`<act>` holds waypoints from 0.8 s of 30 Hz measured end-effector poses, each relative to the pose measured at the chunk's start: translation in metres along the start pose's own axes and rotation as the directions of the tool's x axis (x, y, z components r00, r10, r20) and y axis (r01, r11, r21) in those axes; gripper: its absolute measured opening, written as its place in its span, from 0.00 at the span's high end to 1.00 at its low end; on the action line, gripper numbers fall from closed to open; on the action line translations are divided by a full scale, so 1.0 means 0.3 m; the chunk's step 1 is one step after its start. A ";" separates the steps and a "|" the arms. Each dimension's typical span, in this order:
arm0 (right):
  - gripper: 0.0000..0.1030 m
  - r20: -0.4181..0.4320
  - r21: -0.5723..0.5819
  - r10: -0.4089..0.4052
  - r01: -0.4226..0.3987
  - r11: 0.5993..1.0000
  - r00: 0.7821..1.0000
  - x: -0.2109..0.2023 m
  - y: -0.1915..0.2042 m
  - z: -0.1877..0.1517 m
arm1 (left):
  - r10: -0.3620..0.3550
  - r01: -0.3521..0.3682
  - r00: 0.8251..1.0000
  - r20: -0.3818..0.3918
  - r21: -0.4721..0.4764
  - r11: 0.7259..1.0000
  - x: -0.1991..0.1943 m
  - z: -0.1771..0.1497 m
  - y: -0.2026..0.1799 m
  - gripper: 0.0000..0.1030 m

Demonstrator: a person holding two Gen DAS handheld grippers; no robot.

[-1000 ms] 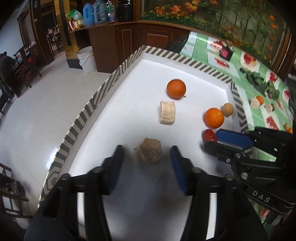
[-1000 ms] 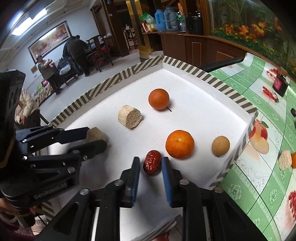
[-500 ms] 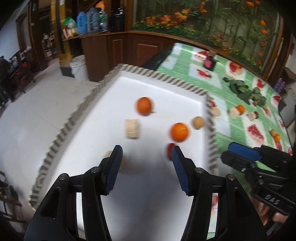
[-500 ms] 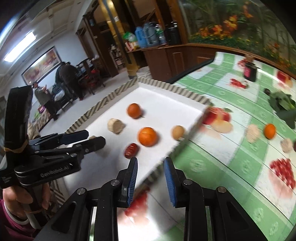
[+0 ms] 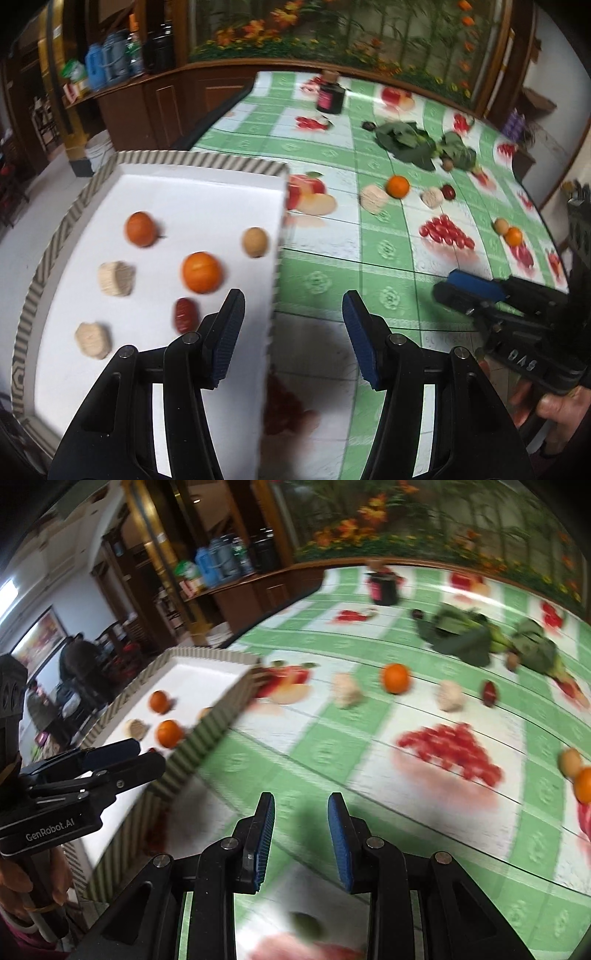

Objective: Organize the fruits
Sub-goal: 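Grasp a beige cake cube with the right gripper while the left grasps a brown cake cube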

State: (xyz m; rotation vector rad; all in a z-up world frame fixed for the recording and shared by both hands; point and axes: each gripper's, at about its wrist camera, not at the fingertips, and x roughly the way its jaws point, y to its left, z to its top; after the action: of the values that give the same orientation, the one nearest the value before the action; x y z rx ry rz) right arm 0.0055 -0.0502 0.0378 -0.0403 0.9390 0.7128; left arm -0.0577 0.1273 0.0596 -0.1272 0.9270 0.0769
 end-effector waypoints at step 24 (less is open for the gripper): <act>0.71 0.003 0.036 -0.136 0.136 0.990 0.991 0.100 -0.334 0.196 | -0.089 0.099 0.992 -0.093 0.110 0.989 0.221 0.226 -0.220 0.46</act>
State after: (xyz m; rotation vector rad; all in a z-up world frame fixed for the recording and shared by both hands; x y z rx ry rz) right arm 0.1171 -0.0921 0.0243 -0.0700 0.9344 0.5691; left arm 0.0437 0.0724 0.0518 -0.0677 1.0097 -0.0696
